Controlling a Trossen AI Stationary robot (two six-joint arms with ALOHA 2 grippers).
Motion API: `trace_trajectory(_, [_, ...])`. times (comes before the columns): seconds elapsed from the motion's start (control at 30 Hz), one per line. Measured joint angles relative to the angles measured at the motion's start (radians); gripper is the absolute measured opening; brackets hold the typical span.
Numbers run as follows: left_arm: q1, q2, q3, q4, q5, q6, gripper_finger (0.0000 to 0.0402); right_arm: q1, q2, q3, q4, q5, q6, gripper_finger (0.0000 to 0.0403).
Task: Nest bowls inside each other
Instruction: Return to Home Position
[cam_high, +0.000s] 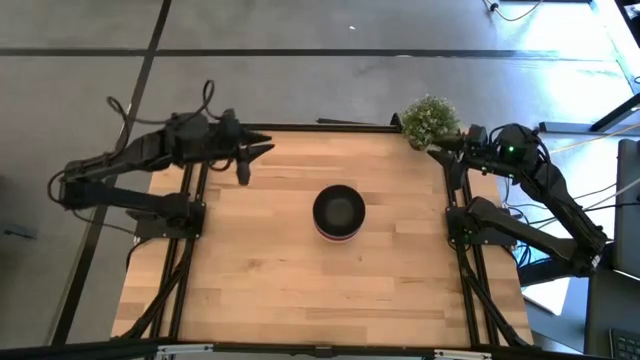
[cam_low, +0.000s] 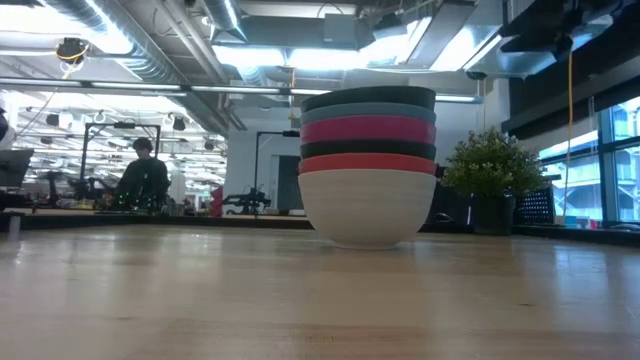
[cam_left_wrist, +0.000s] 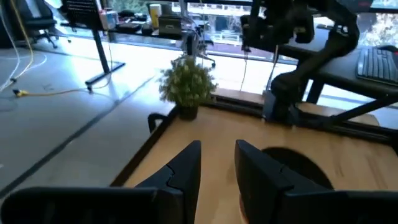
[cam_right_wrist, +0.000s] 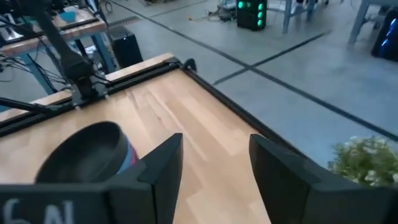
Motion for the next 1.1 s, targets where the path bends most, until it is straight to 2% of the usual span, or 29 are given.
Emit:
trace_trajectory(0.17, [0.003,-0.145,-0.197,0.052,-0.085,-0.046,0.0093,0.000,-0.052,-0.128,0.122,0.004,-0.003,0.0186])
trace_trajectory(0.43, [0.003,-0.332,-0.474,0.181,-0.105,-0.067,0.0093,0.000,-0.210,-0.453,0.416,-0.014,0.077,0.0186])
trace_trajectory(0.53, [0.003,-0.391,-0.574,0.212,-0.165,-0.079,0.0093,0.000,-0.253,-0.522,0.475,-0.001,0.082,0.0186])
trace_trajectory(0.73, [0.003,-0.474,-0.732,0.251,-0.217,-0.100,0.0093,0.000,-0.292,-0.594,0.490,0.045,0.059,0.0186])
trace_trajectory(0.87, [0.003,-0.539,-0.837,0.347,-0.227,-0.107,0.0093,0.000,-0.295,-0.628,0.505,0.046,0.068,0.0186])
trace_trajectory(1.1, [0.003,-0.683,-0.961,0.349,-0.265,-0.157,0.0093,0.000,-0.295,-0.675,0.602,0.047,0.084,0.0186])
